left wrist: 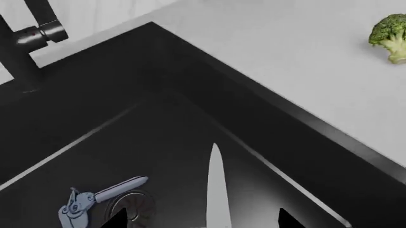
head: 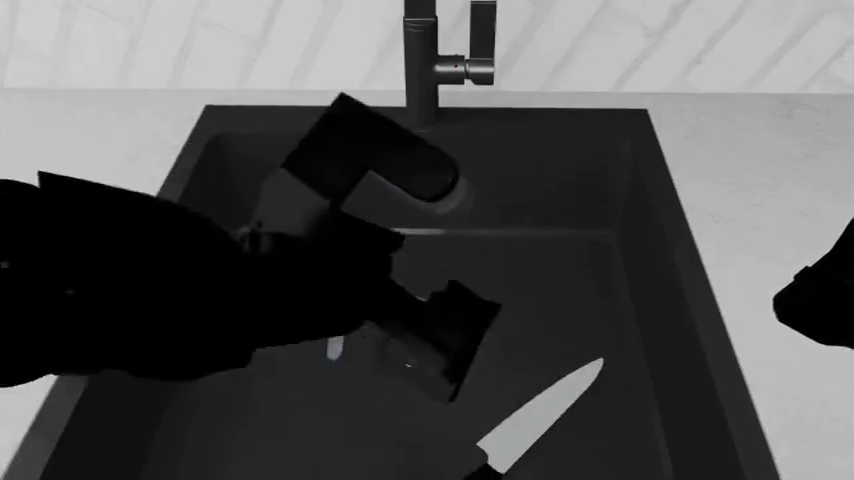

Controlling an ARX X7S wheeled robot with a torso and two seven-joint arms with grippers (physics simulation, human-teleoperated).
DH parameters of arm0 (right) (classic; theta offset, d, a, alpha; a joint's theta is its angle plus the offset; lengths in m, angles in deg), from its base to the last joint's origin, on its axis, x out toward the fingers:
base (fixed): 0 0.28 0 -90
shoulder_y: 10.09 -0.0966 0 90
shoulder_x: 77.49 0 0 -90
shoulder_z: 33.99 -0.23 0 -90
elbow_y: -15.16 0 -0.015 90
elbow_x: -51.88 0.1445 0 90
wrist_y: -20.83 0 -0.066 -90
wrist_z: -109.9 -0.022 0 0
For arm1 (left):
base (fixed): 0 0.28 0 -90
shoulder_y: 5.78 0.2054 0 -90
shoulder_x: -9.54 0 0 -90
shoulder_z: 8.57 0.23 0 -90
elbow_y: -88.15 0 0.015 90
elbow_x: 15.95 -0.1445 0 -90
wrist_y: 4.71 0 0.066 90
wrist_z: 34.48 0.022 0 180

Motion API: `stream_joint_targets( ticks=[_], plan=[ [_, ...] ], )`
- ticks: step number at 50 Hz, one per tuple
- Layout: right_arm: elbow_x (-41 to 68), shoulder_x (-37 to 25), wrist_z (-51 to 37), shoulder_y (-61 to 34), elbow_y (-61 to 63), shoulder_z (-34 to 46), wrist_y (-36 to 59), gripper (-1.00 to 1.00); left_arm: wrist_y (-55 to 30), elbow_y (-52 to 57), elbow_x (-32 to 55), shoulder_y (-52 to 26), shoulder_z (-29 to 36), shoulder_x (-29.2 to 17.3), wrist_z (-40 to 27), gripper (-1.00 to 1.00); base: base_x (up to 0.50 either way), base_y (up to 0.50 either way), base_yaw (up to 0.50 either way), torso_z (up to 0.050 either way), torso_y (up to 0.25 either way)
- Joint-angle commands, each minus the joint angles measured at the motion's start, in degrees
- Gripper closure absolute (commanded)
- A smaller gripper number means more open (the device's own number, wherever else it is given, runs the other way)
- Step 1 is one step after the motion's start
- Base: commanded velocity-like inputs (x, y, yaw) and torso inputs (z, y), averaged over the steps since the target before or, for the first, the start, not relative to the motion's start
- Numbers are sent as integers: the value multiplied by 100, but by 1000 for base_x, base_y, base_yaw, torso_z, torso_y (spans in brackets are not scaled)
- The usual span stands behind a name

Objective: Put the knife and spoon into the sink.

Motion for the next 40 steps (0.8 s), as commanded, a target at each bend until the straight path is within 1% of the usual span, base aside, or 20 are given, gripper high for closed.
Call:
stream_joint_targets(
  ticks=[1,4,7,9,12,14,16,17,18,20,21,22,25,27,28,29,31,33,34,40],
  plan=[
    [-84,41,28,-171,-10,-10,85,-100,109,2360,569,-610,-731,-1653,-2160,-100,0,0,0,0,0],
    [-82,27,12,-219,-13,41,106,-100,70,2852,522,-562,-712,-2122,-2502,-100,0,0,0,0,0],
    [-74,32,4,-253,-15,77,110,-100,166,3371,737,-498,-787,-2587,-3099,-100,0,0,0,0,0],
    [-93,30,26,-246,-22,103,99,-100,329,3531,978,-352,-837,-2808,-3370,-100,0,0,0,0,0],
    [-86,26,27,-243,-25,114,101,-100,405,3630,1168,-196,-793,-3036,-3688,-100,0,0,0,0,0],
    [-74,18,46,-210,-11,99,96,-100,225,3718,1328,-245,-716,-3228,-3874,-100,0,0,0,0,0],
    [-71,14,80,-135,0,42,63,-100,280,3709,1525,-214,-724,-3499,-4131,-100,0,0,0,0,0],
    [-80,15,87,-120,-3,38,53,-100,287,3706,1552,-212,-727,-3554,-4173,-100,0,0,0,0,0],
    [-83,19,104,-109,-12,34,38,-100,95,3632,1521,-299,-630,-3622,-4374,-100,0,0,0,0,0],
    [-96,22,138,-84,-11,42,17,-100,-9,3501,1563,-356,-581,-3796,-4567,-100,0,0,0,0,0],
    [-119,22,179,-46,-24,34,-12,-100,-150,3325,1542,-430,-540,-3899,-4593,-100,0,0,0,0,0],
    [-127,23,194,-30,-31,27,-26,-100,4,3269,1597,-365,-589,-3997,-4601,-100,0,0,0,0,0],
    [-152,33,240,36,-57,5,-70,-100,50,2845,1582,-372,-613,-4282,-4597,-100,0,0,0,0,0],
    [-148,27,237,27,-67,11,-67,-100,27,2631,1512,-411,-611,-4366,-4615,-100,0,0,0,0,0],
    [-151,24,242,13,-73,27,-68,-100,-213,2489,1314,-535,-537,-4356,-4628,-100,0,0,0,0,0],
    [-156,25,248,0,-80,44,-70,-100,-153,2384,1308,-522,-554,-4388,-4634,-100,0,0,0,0,0],
    [-170,28,254,-21,-91,81,-75,-100,-321,2071,1159,-625,-494,-4413,-4681,-100,0,0,0,0,0],
    [-181,27,264,-10,-96,89,-85,-100,-113,1852,1253,-571,-591,-4547,-4541,-100,0,0,0,0,0],
    [-194,32,272,6,-106,88,-98,-100,-255,1716,1189,-652,-562,-4586,-4546,-100,0,0,0,0,0],
    [-255,55,302,-9,-175,148,-146,-100,-317,1313,1275,-740,-609,-4721,-4483,-100,0,0,0,0,0]
  ],
)
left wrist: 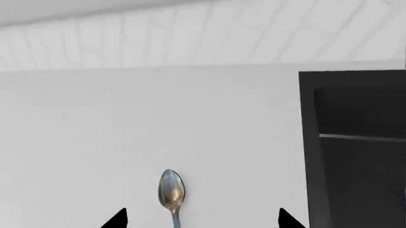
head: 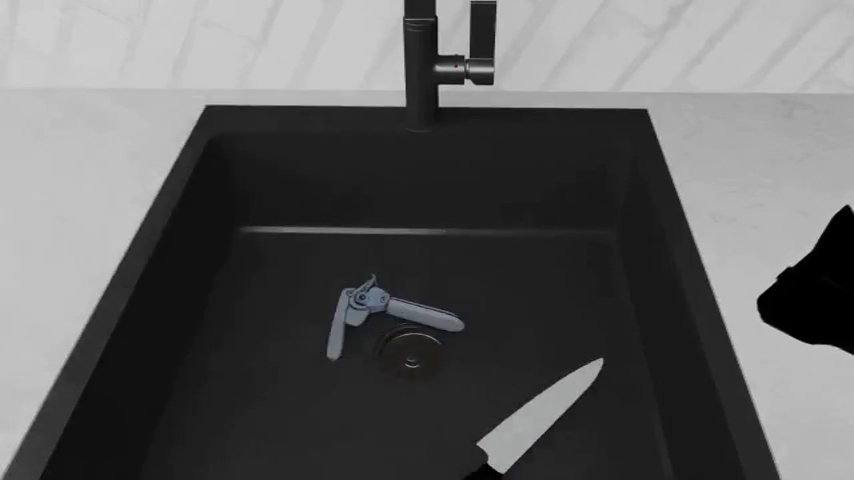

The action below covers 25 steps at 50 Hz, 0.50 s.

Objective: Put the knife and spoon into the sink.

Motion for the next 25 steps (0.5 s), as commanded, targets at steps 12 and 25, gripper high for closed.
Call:
stream_joint_targets(
  ticks=[12,25],
  plan=[
    [-269,132,205,12,-148,28,-107,-100,-152,-2108,-307,134,39,370,1149,-100,0,0,0,0,0],
    [-329,136,254,-36,-241,151,-143,-100,-206,-3896,-729,348,389,1572,1972,-100,0,0,0,0,0]
  ],
)
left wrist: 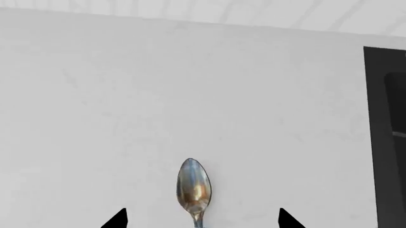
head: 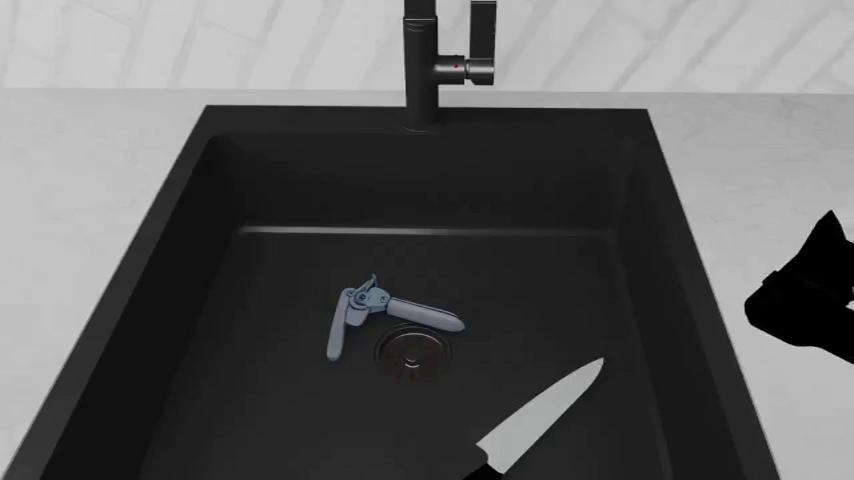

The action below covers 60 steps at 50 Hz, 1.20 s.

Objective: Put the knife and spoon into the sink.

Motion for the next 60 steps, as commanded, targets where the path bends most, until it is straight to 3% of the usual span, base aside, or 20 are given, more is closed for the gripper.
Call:
stream_joint_targets(
  ticks=[1,15,39,40,51,60],
  plan=[
    [-173,90,108,-72,-75,-14,11,-100,-11,-1490,-366,173,99,984,839,-100,0,0,0,0,0],
    [-331,143,274,16,-247,38,-183,-100,3,-2242,-112,722,151,1318,793,-100,0,0,0,0,0],
    [-264,123,245,19,-249,-42,-250,-100,375,-2309,199,1442,4,1212,683,-100,0,0,0,0,0],
    [-262,127,243,23,-251,-48,-256,-100,398,-2276,186,1454,2,1203,677,100,12,0,0,-10,0],
    [-248,142,242,97,-252,-94,-303,-100,562,-1781,-315,1226,118,1065,525,100,1,1,0,-1,0],
    [-309,157,307,42,-335,4,-359,-100,144,-1271,-1062,123,324,1239,665,100,0,0,0,0,0]
  ],
)
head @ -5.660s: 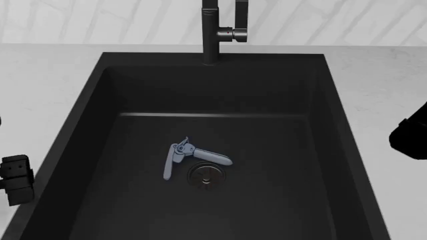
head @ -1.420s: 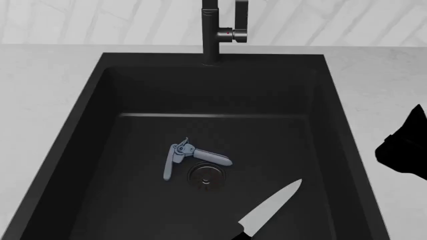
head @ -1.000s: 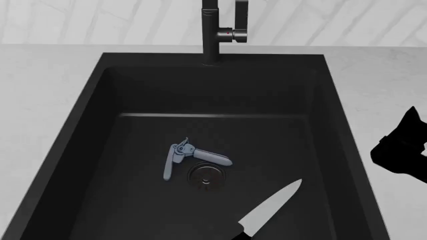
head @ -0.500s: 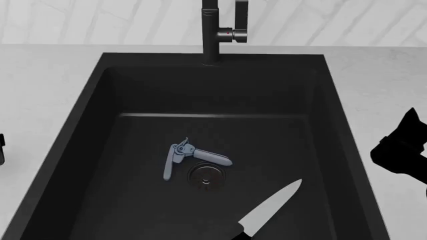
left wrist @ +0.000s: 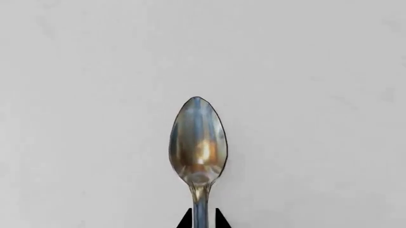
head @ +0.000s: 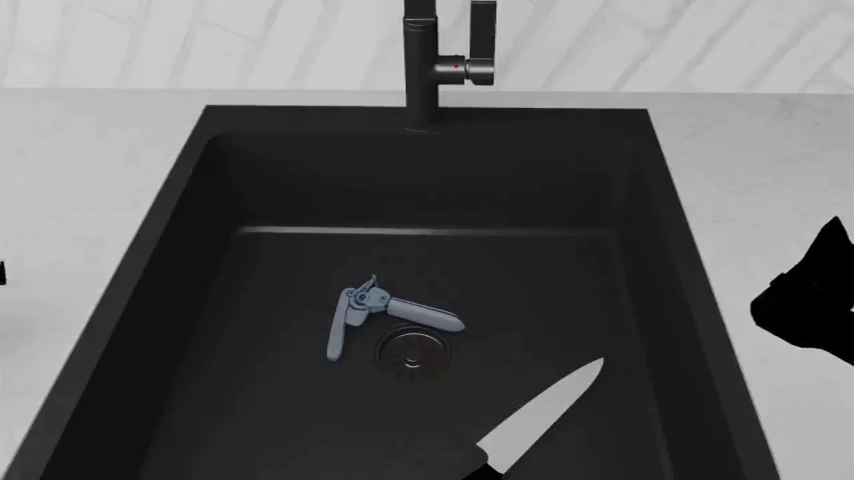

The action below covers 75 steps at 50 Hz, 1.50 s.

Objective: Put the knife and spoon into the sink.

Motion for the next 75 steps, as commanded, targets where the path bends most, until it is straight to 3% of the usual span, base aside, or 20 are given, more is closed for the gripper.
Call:
stream_joint_targets(
  ticks=[1,7,12,25,30,43,58,75],
  plan=[
    [-210,116,179,-32,-100,-32,-60,-100,-177,443,-593,-817,30,221,140,100,0,0,0,0,0],
    [-191,96,205,-20,-111,-32,-62,-100,-366,800,-933,-1469,62,558,482,100,0,0,0,0,0],
    [-158,109,173,-39,-56,-7,-48,-100,-347,639,-1122,-1723,76,1313,1215,100,0,0,0,0,0],
    [-51,65,49,-14,65,-54,23,-100,519,-1422,-1162,-991,-102,3292,3053,100,0,0,0,0,0],
    [86,16,-18,44,183,-174,76,-100,744,-3204,-1126,-531,-55,4414,3872,100,0,0,0,0,0],
    [625,-55,-472,239,652,-533,326,-100,1298,-2993,-193,634,840,4417,3665,100,0,0,0,0,0],
    [615,-76,-441,299,616,-563,274,-100,1000,-2843,-587,1307,847,4417,3507,100,0,0,0,0,0],
    [554,-56,-354,396,596,-570,170,-100,958,-2918,-867,1410,766,4417,3604,100,0,0,0,0,0]
  ],
)
